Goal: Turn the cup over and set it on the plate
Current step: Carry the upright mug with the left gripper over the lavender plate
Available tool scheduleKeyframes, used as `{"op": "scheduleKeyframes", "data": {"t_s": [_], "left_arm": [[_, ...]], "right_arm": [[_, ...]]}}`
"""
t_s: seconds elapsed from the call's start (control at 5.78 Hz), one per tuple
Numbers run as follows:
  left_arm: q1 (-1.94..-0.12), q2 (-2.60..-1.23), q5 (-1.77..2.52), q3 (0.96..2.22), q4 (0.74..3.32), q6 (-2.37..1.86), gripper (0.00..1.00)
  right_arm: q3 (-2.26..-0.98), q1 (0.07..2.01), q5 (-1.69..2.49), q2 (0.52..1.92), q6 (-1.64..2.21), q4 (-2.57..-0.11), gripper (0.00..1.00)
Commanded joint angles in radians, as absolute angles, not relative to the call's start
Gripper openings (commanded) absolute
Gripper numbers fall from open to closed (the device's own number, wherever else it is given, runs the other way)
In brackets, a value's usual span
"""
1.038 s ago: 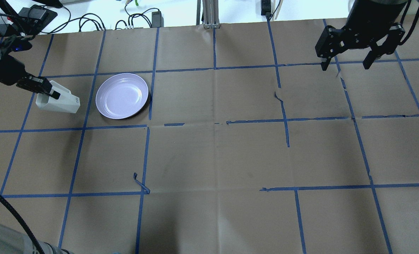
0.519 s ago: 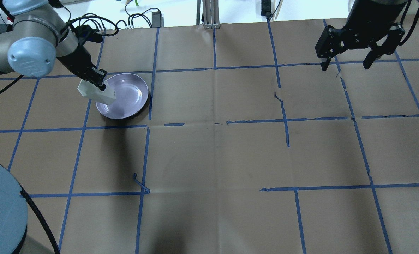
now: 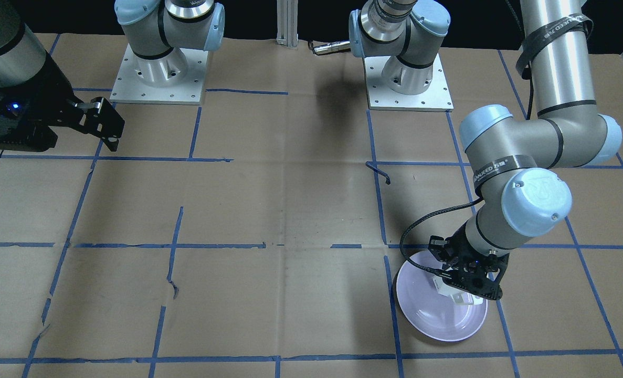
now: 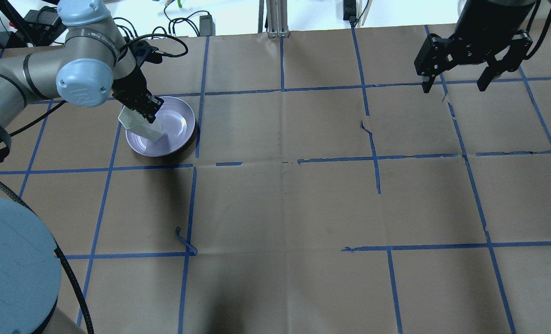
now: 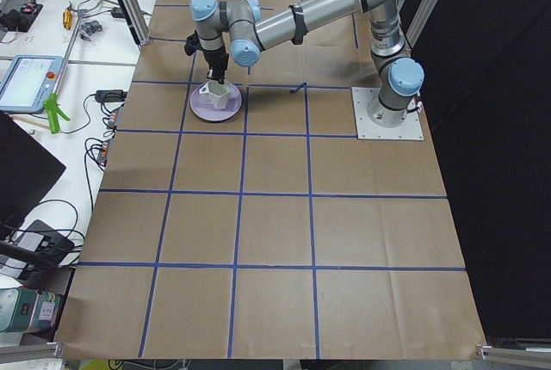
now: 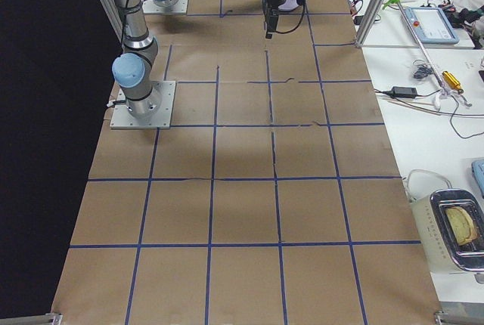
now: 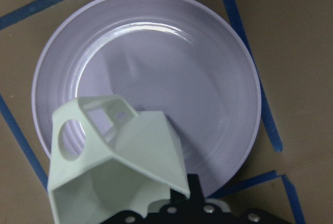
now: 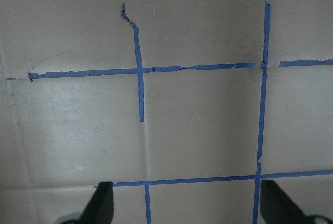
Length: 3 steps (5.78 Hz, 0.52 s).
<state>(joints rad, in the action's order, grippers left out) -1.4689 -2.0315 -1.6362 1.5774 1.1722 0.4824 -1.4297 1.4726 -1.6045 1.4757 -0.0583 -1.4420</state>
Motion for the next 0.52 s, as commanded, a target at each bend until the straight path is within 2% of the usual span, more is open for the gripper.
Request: {"op": "scheduleKeyframes", "data": {"t_s": [0.0, 0.17, 0.35], "left_arm": [[-1.499, -2.033, -1.643, 1.585, 1.170, 0.476, 0.00], [-1.502, -2.026, -1.646, 1.588, 1.170, 0.480, 0.11], [-1.502, -2.029, -1.647, 1.589, 1.170, 0.479, 0.69]], "right_arm": [[-1.430, 1.473, -1.605, 1.476, -0.058, -1.442, 1.00], [-1.430, 1.473, -1.605, 1.476, -0.058, -1.442, 1.00], [-1.430, 1.473, -1.605, 1.476, -0.058, -1.442, 1.00]]}}
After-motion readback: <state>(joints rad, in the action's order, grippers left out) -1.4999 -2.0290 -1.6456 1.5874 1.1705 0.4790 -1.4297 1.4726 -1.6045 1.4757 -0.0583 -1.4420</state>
